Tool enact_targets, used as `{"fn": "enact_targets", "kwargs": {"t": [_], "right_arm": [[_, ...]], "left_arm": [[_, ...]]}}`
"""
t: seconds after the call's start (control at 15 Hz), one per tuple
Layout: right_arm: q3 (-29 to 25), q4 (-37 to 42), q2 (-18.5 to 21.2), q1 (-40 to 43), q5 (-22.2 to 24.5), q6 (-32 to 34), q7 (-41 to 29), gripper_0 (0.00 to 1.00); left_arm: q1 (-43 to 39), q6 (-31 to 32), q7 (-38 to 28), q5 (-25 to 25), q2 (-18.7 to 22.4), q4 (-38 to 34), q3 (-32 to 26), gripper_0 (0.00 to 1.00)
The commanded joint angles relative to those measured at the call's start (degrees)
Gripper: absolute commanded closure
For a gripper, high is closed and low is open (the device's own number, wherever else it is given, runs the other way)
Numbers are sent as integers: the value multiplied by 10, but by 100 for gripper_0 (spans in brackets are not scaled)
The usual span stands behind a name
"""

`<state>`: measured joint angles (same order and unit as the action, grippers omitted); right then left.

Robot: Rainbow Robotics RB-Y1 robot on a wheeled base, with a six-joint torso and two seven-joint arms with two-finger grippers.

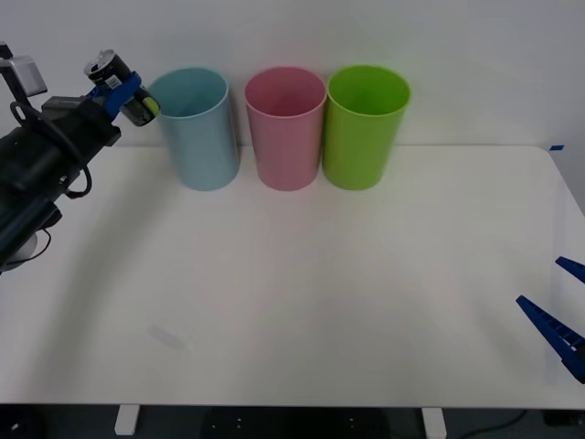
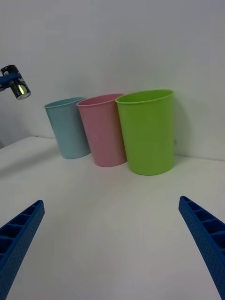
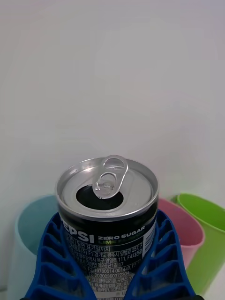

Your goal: Grasp the object on the table and drop it into the matching bin: aluminum can to the light blue bin, PET bottle to the pink bin.

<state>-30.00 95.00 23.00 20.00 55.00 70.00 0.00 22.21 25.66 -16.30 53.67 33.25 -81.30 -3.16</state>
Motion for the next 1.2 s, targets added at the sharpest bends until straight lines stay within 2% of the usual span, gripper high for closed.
{"fn": "enact_targets", "kwargs": {"t": [0.07, 0.47, 0.73, 1.0, 1.2], "right_arm": [[0, 0, 0, 0, 0, 0, 0, 0], [0, 0, 0, 0, 0, 0, 0, 0], [0, 0, 0, 0, 0, 0, 0, 0], [0, 0, 0, 0, 0, 0, 0, 0], [0, 0, 0, 0, 0, 0, 0, 0]], "left_arm": [[38, -14, -11, 18, -3, 28, 10, 99], [149, -50, -7, 63, -4, 137, 47, 99], [219, -71, 5, 72, -5, 218, 91, 99], [296, -88, 19, 83, -26, 316, 121, 99], [337, -98, 29, 101, -49, 371, 123, 99]]}}
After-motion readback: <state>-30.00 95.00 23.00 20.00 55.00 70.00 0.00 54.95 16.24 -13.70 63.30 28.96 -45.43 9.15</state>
